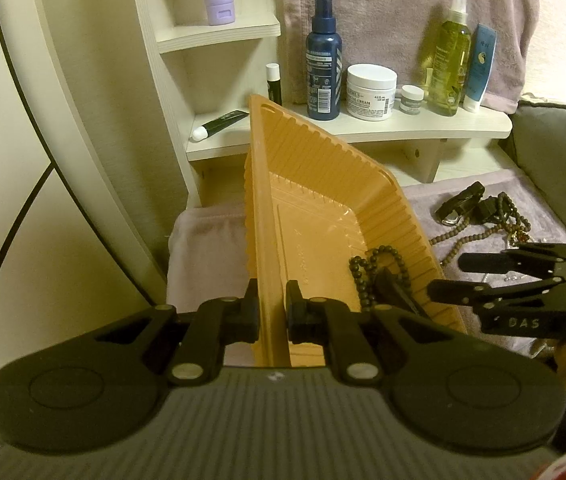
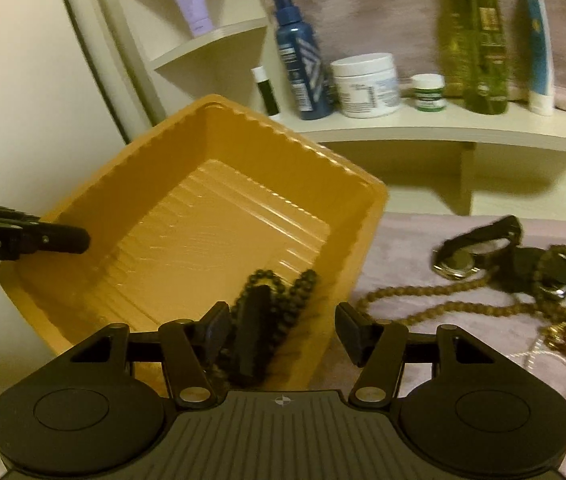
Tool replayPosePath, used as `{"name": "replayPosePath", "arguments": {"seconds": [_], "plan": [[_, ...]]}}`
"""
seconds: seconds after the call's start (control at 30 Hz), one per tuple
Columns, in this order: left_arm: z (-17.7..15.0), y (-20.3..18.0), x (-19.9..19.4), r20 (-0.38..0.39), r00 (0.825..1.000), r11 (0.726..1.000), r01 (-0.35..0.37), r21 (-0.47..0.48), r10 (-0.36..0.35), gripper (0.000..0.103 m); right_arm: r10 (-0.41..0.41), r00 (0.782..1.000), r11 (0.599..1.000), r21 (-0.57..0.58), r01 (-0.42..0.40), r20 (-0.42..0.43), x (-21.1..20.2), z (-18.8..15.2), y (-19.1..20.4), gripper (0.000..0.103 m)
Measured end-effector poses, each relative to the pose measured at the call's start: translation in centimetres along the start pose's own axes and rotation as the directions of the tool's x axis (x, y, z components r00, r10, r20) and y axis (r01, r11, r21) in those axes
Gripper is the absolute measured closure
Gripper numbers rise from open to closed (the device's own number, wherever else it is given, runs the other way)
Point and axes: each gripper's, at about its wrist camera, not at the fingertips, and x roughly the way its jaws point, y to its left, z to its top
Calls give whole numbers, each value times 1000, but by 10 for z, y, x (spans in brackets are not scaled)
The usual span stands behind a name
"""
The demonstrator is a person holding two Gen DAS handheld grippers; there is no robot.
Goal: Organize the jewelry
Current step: 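Move the right gripper back to the jewelry and pinch a small charm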
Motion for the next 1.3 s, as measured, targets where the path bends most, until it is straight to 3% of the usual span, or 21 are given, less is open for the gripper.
{"name": "replayPosePath", "arguments": {"seconds": [0.17, 0.33, 0.6, 0.8, 1.13, 1.3], "plan": [[1, -1, 0, 1, 1000, 1000, 0, 2, 0, 93, -73, 997, 997, 4, 73, 35, -22, -7, -12, 44], [1, -1, -1, 2, 1000, 1000, -1, 0, 1, 93, -192, 979, 981, 15, 192, 73, -53, -20, -36, 44], [1, -2, -2, 3, 1000, 1000, -1, -5, 1, 93, -357, 931, 933, 78, 351, 79, -92, -36, -85, 44], [1, -2, -1, 2, 1000, 1000, -3, -4, 3, 93, -449, 889, 894, 50, 446, 89, -101, -42, -105, 44], [1, 0, 0, -3, 1000, 1000, -5, -1, 5, 93, -499, 860, 866, 20, 500, 107, -92, -45, -122, 45], [0, -1, 0, -5, 1000, 1000, -9, 0, 9, 93, -503, 857, 862, -1, 506, 108, -83, -44, -128, 60]]}}
